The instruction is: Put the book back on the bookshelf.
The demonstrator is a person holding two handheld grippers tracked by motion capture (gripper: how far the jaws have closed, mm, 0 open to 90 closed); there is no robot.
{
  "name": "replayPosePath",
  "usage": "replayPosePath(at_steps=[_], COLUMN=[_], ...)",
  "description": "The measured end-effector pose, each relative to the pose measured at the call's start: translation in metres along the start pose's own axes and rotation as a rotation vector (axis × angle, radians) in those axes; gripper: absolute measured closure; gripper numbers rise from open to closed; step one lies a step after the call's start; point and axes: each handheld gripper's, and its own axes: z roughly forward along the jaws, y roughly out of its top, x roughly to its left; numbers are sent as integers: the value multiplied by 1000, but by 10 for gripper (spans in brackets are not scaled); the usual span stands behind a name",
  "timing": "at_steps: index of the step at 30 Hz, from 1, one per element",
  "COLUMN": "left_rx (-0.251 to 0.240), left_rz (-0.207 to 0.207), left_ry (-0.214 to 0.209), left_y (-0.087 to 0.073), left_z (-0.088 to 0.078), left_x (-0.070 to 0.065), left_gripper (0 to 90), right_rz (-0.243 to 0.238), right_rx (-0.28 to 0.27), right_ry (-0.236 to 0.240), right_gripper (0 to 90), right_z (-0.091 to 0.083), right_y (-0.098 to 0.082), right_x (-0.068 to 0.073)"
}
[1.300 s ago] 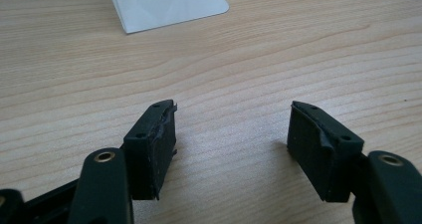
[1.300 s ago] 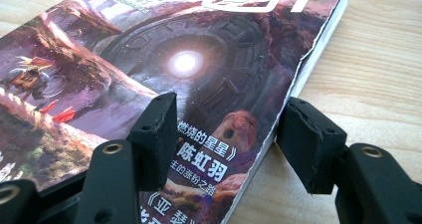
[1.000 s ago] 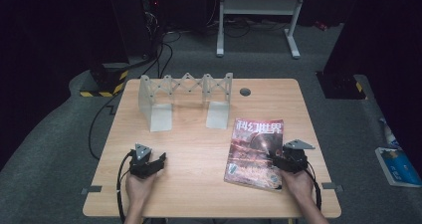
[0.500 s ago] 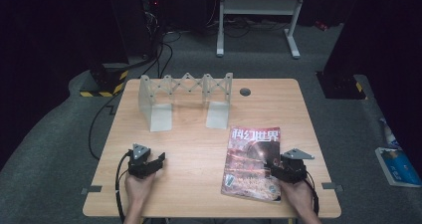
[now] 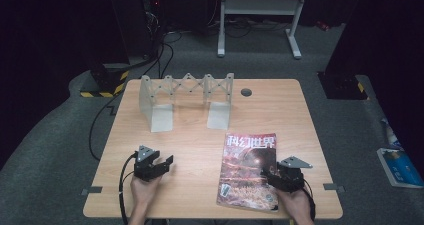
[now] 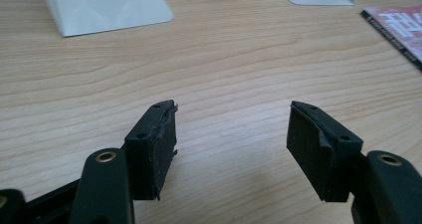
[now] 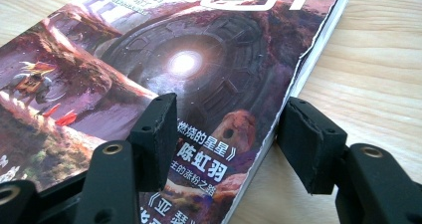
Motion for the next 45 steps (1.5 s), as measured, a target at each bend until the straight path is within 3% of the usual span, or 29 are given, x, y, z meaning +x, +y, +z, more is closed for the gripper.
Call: replayPosePath(at_steps=[4, 7, 9, 17, 24, 33, 45], left_rx=[12, 10, 10, 31, 36, 33, 38], left_rz=[13, -9, -11, 29, 45, 38, 32], left_ry=[-38, -85, -93, -151, -179, -198, -182], left_y=[3, 4, 5, 12, 16, 16, 17], left_z=[3, 5, 6, 11, 17, 23, 33], left_x=[-11, -16, -20, -39, -52, -59, -62], left_gripper=[362, 364, 363, 364, 365, 367, 369], right_rz=[-5, -10, -11, -22, -32, -47, -57], right_rx=[1, 3, 3, 4, 7, 16, 27], right_ry=[10, 17, 24, 34, 43, 57, 78], right_gripper=[415, 415, 416, 416, 416, 416, 416], right_z=[1, 2, 4, 9, 13, 19, 28], right_y=[0, 1, 1, 5, 9, 14, 23], right_x=[9, 16, 20, 31, 39, 47, 58])
